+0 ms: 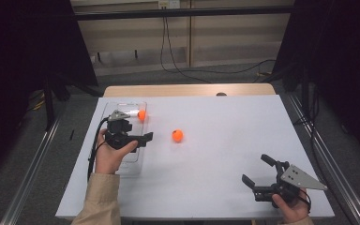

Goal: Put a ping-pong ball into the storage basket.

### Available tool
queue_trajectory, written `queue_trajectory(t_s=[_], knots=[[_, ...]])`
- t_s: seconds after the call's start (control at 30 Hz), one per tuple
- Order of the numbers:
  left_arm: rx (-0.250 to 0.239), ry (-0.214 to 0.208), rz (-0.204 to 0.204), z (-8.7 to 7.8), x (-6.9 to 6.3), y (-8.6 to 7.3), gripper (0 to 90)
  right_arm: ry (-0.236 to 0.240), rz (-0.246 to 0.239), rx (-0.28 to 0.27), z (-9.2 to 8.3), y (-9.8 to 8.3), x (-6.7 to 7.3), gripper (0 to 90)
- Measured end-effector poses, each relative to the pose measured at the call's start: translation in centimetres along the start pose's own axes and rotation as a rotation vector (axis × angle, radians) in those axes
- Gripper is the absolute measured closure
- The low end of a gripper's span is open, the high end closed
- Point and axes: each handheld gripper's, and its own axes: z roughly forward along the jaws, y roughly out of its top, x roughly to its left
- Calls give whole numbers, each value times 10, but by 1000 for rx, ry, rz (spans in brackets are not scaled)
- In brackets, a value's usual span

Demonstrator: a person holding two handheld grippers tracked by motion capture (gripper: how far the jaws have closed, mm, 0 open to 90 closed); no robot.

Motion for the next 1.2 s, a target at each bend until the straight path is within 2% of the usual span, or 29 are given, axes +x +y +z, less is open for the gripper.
queue_trajectory(t_s=[0.3,1.2], knots=[[5,-24,13,3,-6,1,96,-1,1,1,0,0,0,9],[32,-58,49,13,-17,1,95,2,3,3,0,0,0,9]])
